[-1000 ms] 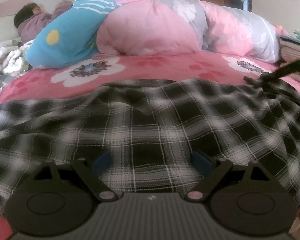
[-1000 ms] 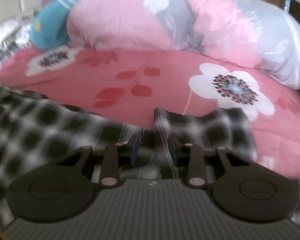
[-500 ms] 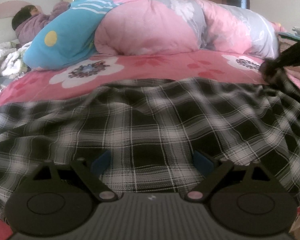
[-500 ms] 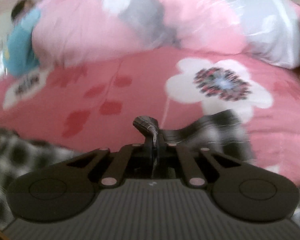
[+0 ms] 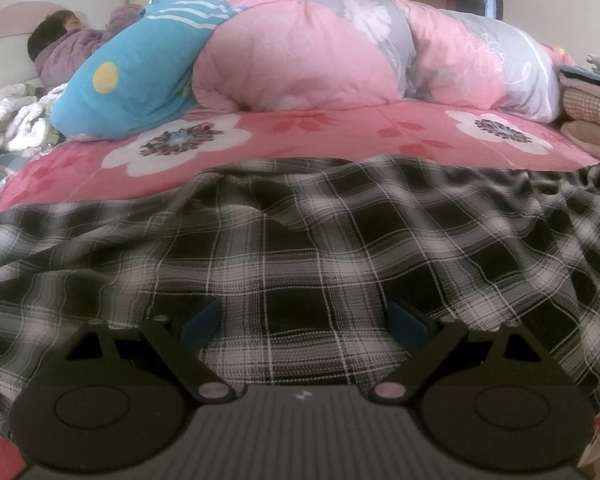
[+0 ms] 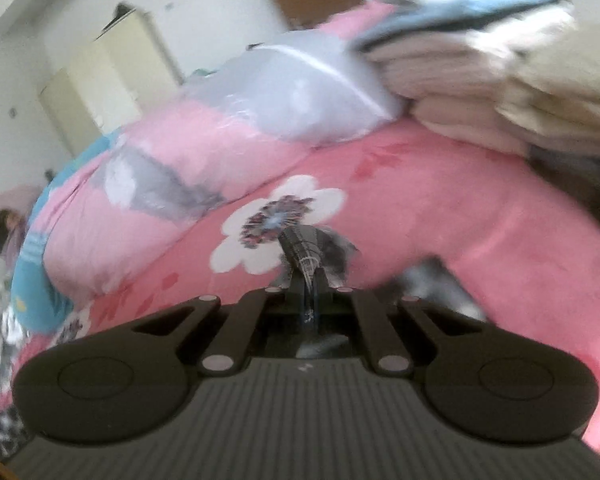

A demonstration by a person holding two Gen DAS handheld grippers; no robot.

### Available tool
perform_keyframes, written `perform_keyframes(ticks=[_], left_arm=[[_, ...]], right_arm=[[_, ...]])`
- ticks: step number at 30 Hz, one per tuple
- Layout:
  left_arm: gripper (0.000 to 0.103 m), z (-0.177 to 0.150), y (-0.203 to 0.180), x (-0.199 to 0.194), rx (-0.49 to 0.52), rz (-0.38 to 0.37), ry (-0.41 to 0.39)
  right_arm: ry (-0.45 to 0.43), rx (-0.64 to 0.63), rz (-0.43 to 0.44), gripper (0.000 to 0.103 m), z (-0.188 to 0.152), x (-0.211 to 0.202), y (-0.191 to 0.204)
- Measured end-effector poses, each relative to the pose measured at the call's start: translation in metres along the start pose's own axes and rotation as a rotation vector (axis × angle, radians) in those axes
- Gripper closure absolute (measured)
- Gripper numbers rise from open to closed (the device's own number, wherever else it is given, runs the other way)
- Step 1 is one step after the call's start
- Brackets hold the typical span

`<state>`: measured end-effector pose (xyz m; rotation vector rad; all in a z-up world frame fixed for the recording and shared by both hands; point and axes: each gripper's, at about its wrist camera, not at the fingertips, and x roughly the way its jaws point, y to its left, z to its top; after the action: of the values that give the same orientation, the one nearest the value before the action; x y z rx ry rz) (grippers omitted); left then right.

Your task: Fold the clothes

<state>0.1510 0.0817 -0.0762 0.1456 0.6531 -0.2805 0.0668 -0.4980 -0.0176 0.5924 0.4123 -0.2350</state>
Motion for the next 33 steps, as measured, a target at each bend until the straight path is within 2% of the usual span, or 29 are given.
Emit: perform_keyframes(ticks=[6, 14, 20, 23, 25, 28, 30, 32, 33], left_arm=[[0.011, -0.001, 0.0, -0.001, -0.001, 0.002, -0.001], [0.011, 0.0, 0.001, -0.001, 0.0, -0.001, 0.001], [0.011, 0.0, 0.002, -0.001, -0.003, -0.002, 0.001], [0.011, 0.0, 0.003, -0.002, -0.002, -0.003, 0.001], [0.011, 0.0, 0.003, -0.001, -0.001, -0.005, 0.002], [0.011, 0.0, 0.004, -0.001, -0.002, -0.006, 0.003], [0.011, 0.0, 0.003, -0.001, -0.003, -0.006, 0.003], [0.011, 0.0, 0.003, -0.002, -0.003, -0.006, 0.003], [0.011, 0.0, 0.004, -0.002, -0.003, -0.006, 0.003]], right_arm=[[0.008, 0.13, -0.03, 0.101, -0.023, -0.011, -0.049], [0.018, 0.257, -0.04, 0.101, -0.048, -0.034, -0.077], [0.033, 0.452, -0.108, 0.097, -0.059, -0.05, -0.106], [0.03, 0.43, -0.094, 0.096, -0.062, -0.06, -0.097], [0.051, 0.399, -0.056, 0.096, -0.063, -0.063, -0.082], [0.129, 0.351, 0.04, 0.09, -0.063, -0.052, -0.054], [0.202, 0.331, 0.074, 0.077, -0.066, -0.039, -0.037], [0.273, 0.311, 0.101, 0.075, -0.07, -0.026, -0.021], [0.299, 0.305, 0.087, 0.075, -0.073, -0.02, -0.016]])
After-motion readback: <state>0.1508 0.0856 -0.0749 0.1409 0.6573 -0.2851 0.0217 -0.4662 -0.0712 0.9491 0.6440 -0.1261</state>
